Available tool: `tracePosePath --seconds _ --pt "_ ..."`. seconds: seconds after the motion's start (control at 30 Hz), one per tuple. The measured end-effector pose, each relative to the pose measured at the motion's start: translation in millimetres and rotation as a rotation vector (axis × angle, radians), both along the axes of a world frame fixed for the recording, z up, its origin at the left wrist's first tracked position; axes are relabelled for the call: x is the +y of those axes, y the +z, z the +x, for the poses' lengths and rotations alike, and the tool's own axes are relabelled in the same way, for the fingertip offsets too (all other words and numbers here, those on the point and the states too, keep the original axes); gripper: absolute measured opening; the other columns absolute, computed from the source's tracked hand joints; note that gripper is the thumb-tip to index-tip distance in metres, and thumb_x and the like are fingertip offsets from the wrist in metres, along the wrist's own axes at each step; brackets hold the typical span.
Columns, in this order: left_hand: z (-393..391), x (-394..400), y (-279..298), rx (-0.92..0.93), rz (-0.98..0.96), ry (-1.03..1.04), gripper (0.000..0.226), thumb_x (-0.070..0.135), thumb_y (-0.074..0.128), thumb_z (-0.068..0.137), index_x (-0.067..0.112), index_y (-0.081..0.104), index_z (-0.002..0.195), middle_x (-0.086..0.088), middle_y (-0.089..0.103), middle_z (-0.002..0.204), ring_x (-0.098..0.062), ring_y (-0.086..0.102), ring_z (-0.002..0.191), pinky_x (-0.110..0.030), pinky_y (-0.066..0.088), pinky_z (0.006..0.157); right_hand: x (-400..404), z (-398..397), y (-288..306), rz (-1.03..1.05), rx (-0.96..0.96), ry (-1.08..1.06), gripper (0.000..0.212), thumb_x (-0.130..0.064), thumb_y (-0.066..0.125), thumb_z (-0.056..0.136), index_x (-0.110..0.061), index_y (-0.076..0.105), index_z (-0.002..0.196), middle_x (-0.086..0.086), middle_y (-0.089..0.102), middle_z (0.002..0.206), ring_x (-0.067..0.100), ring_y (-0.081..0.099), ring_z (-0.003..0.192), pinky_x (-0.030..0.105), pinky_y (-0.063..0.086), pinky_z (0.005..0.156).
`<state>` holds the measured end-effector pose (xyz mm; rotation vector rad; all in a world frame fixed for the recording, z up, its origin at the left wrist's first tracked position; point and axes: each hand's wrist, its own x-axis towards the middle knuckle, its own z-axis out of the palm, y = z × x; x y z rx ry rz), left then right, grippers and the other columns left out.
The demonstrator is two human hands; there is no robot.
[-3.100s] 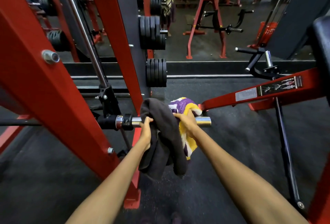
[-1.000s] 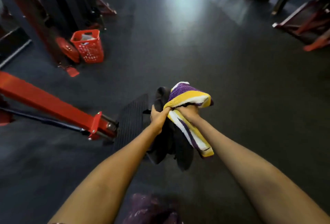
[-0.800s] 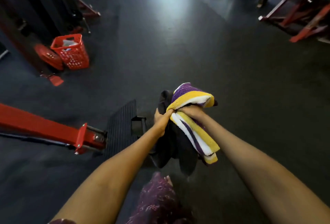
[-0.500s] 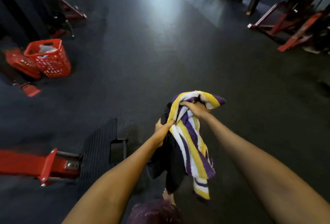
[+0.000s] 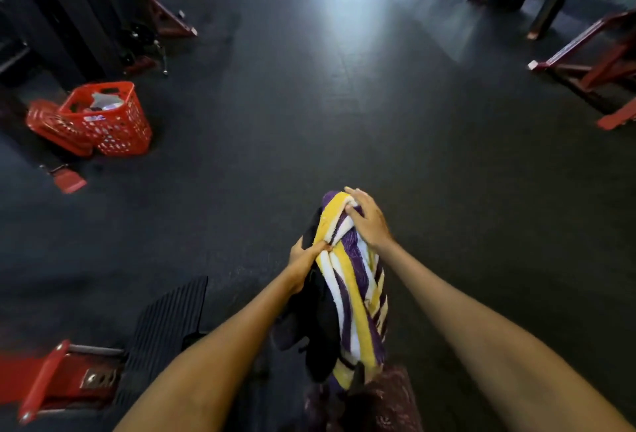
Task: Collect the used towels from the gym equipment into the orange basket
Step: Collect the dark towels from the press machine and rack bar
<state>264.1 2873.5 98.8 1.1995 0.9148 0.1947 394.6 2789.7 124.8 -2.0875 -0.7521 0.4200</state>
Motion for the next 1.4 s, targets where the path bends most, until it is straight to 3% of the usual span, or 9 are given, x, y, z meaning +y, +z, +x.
tracePosePath --seconds 0.17,0.37,0.57,0.7,0.8,0.93,1.03,1.3,1.4 --pt "81 36 -1 -0.014 -0.017 0.278 0.055 0.021 0.059 0.09 0.013 0.038 0.14 0.0 0.05 0.129 -0.025 0.051 0.12 -0.028 0.041 0.088 48 59 -20 -0.25 -0.138 0.313 0.091 -0.065 0.06 0.076 -0.049 0.004 0.146 0.005 -0.002 0.16 0.027 0.003 0.148 0.054 0.023 0.115" --pt "146 95 9 -0.029 -0.009 0.456 0.031 0.017 0.06 0.089 0.012 0.056 0.12 0.001 0.066 0.092 -0.008 0.06 0.079 -0.021 0.047 0.065 117 139 -3 -0.257 -0.151 0.539 0.101 -0.071 0.063 0.069 -0.054 -0.004 0.143 0.0 -0.003 0.161 0.03 0.007 0.147 0.052 0.026 0.113" --pt "191 157 19 -0.045 -0.051 0.71 0.055 0.021 0.051 0.096 0.006 0.031 0.144 -0.005 0.05 0.122 -0.025 0.054 0.113 -0.029 0.041 0.087 219 188 -4 -0.194 -0.233 0.735 0.092 -0.063 0.063 0.075 -0.049 0.006 0.147 0.001 0.023 0.153 0.031 0.026 0.138 0.047 0.033 0.107" --pt "212 229 0 -0.054 -0.059 0.768 0.042 0.02 0.055 0.093 0.011 0.045 0.133 -0.01 0.058 0.124 -0.013 0.058 0.086 -0.025 0.048 0.072 297 213 -22 -0.191 -0.173 0.806 0.093 -0.062 0.064 0.075 -0.05 0.005 0.146 0.0 0.019 0.155 0.031 0.021 0.141 0.05 0.032 0.109" --pt "225 286 -6 -0.063 -0.045 0.816 0.039 0.016 0.059 0.089 0.011 0.051 0.127 -0.003 0.061 0.115 -0.017 0.061 0.092 -0.028 0.05 0.077 349 226 -34 -0.064 -0.046 0.738 0.104 -0.057 0.071 0.072 -0.044 0.001 0.148 0.002 0.01 0.158 0.025 0.013 0.145 0.047 0.027 0.114" --pt "246 387 10 -0.108 0.027 0.841 0.039 0.007 0.063 0.082 0.012 0.058 0.121 -0.001 0.068 0.096 -0.016 0.065 0.086 -0.026 0.053 0.075 450 247 -40 0.006 0.549 0.441 0.123 -0.06 0.078 0.058 -0.034 0.001 0.15 0.002 0.024 0.155 0.02 0.032 0.14 0.044 0.03 0.115" --pt "257 457 25 -0.141 0.08 0.849 0.043 0.006 0.064 0.079 0.016 0.057 0.12 -0.002 0.068 0.101 -0.02 0.065 0.094 -0.03 0.053 0.08 526 267 -32 0.022 0.869 0.475 0.097 -0.042 0.08 0.068 -0.029 0.021 0.144 0.002 0.049 0.137 0.021 0.053 0.121 0.044 0.043 0.106" --pt "289 607 30 -0.104 0.175 0.968 0.044 0.006 0.064 0.083 0.018 0.051 0.124 0.001 0.063 0.105 -0.003 0.06 0.084 -0.006 0.049 0.056 702 293 -22 -0.006 0.889 0.469 0.061 -0.022 0.082 0.067 -0.016 0.051 0.12 0.004 0.065 0.111 0.022 0.064 0.102 0.038 0.053 0.09" --pt "307 674 26 -0.08 0.217 0.994 0.045 0.016 0.07 0.076 0.026 0.052 0.116 0.005 0.063 0.102 -0.013 0.064 0.095 -0.016 0.053 0.07 777 310 -27 -0.015 0.89 0.471 0.06 -0.021 0.081 0.065 -0.016 0.056 0.12 0.006 0.067 0.111 0.023 0.065 0.102 0.042 0.053 0.094"
